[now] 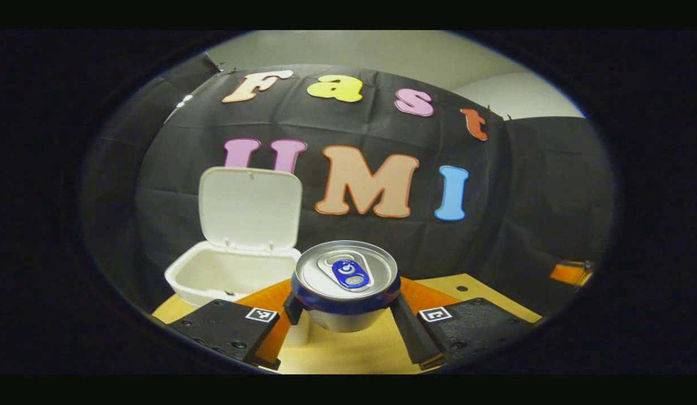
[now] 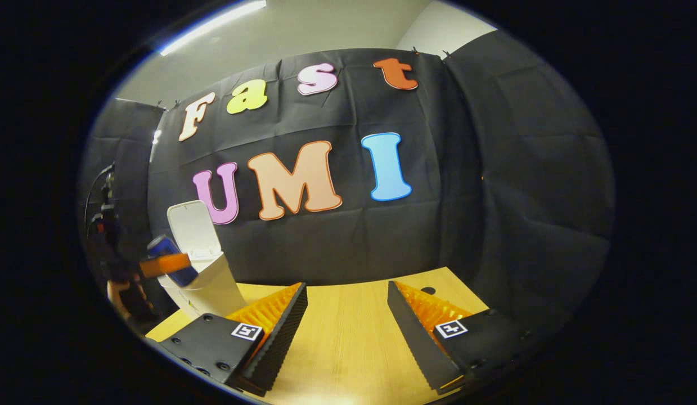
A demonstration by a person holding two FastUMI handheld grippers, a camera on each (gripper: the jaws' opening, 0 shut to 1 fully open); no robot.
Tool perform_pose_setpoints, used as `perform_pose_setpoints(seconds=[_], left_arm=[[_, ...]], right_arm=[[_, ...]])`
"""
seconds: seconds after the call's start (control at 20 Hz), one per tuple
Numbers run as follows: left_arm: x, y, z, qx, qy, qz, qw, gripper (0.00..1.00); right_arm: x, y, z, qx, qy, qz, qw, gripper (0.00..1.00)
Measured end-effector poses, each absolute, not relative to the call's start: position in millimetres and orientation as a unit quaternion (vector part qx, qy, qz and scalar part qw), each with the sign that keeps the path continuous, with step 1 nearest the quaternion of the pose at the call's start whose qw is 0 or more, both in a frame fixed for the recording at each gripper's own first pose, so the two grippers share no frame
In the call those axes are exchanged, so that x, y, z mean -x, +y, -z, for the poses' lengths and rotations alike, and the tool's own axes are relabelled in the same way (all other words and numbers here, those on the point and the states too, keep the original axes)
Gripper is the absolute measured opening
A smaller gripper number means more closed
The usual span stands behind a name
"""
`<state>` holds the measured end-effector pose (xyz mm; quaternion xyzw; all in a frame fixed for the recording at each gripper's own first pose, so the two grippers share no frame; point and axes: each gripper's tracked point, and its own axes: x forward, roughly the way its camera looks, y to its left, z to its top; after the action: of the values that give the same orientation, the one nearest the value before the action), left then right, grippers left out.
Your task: Press the lid of the desktop garbage bin to open it, pick up the crumpled paper on the desktop and throw it into the bin, then pick up the pop can on the desktop and drop it into the bin, and finally close the garbage bin lid.
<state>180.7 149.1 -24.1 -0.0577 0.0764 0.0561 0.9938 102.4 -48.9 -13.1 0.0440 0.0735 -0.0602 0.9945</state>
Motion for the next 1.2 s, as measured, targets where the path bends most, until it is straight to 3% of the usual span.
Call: perform_pose_setpoints(seconds=[0.25, 0.6, 0.85, 0.9, 0.95, 1.2], left_arm=[[-195, 238, 29, 0.047, 0.138, -0.096, 0.985, 0.76], [-215, 269, 79, 0.062, 0.201, -0.108, 0.972, 0.77], [-218, 277, 86, 0.075, 0.201, -0.118, 0.970, 0.81], [-216, 279, 83, 0.076, 0.194, -0.120, 0.971, 0.91], [-214, 279, 79, 0.074, 0.188, -0.121, 0.972, 0.93], [-208, 267, 18, 0.018, 0.120, -0.099, 0.988, 0.93]], right_arm=[[-80, -33, 45, -0.048, 0.113, 0.066, 0.990, 0.95], [-63, -32, 63, -0.045, 0.136, 0.086, 0.986, 0.96], [-51, -48, 65, -0.035, 0.141, 0.108, 0.984, 0.96], [-49, -51, 64, -0.035, 0.141, 0.111, 0.983, 0.96], [-48, -53, 64, -0.036, 0.140, 0.114, 0.983, 0.96], [-47, -61, 55, -0.036, 0.133, 0.118, 0.983, 0.95]])
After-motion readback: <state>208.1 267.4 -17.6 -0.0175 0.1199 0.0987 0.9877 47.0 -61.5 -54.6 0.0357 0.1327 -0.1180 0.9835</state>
